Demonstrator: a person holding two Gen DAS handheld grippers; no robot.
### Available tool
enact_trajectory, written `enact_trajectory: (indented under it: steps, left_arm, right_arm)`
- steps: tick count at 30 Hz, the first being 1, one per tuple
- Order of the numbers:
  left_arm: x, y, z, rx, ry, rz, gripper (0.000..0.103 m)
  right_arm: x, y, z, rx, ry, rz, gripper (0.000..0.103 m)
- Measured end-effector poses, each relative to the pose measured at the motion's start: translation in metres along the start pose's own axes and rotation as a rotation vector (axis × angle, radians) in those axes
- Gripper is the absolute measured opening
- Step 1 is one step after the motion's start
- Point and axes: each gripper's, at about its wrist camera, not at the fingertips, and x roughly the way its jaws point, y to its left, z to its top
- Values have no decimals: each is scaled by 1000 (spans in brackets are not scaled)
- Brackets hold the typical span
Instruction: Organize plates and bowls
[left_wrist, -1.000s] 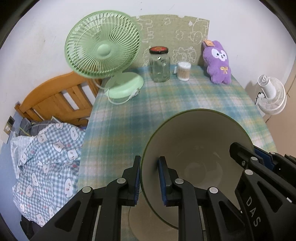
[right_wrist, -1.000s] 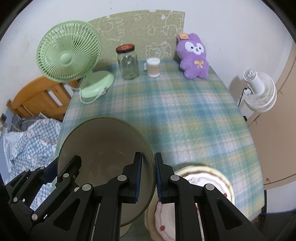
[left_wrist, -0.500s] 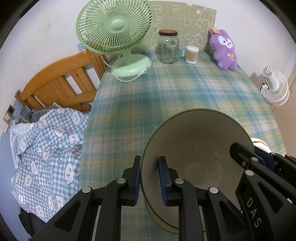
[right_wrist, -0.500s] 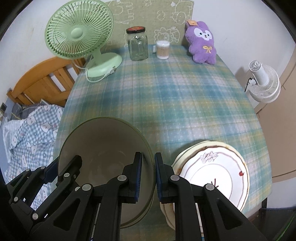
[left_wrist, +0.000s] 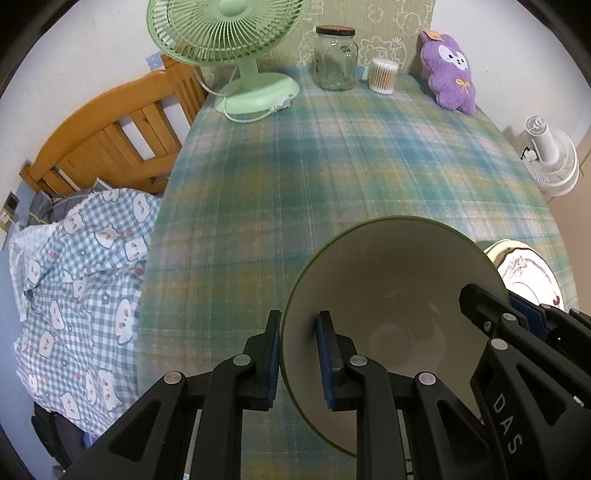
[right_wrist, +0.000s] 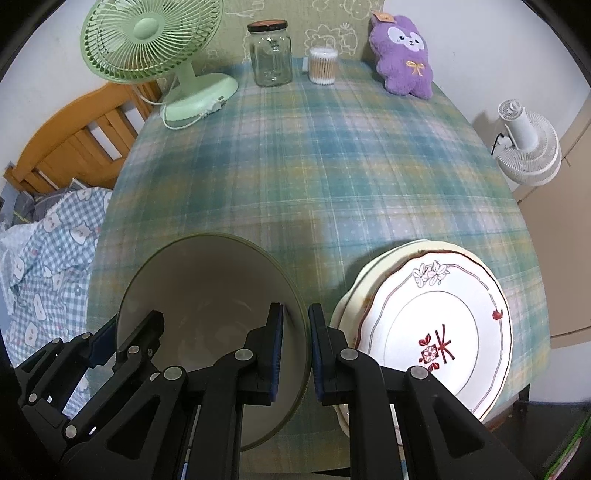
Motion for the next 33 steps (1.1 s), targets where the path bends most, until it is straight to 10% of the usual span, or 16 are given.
enact_trajectory:
  steps: [13, 17, 23, 33]
  left_arm:
    - [1, 0, -1, 2, -14, -2, 16]
    - [-1, -1, -2, 15, -12, -20, 37]
    - [-7, -1, -4, 50, -23, -46, 60]
    - [-2, 0, -7, 76, -30, -95, 74]
  right_arm:
    - [2, 0, -2, 10, -8, -4, 17]
    - [1, -2, -1, 9, -7, 20, 19]
    - [-9, -13, -4, 32, -36, 49, 67]
    - [-6, -30, -9, 75, -31, 97, 67]
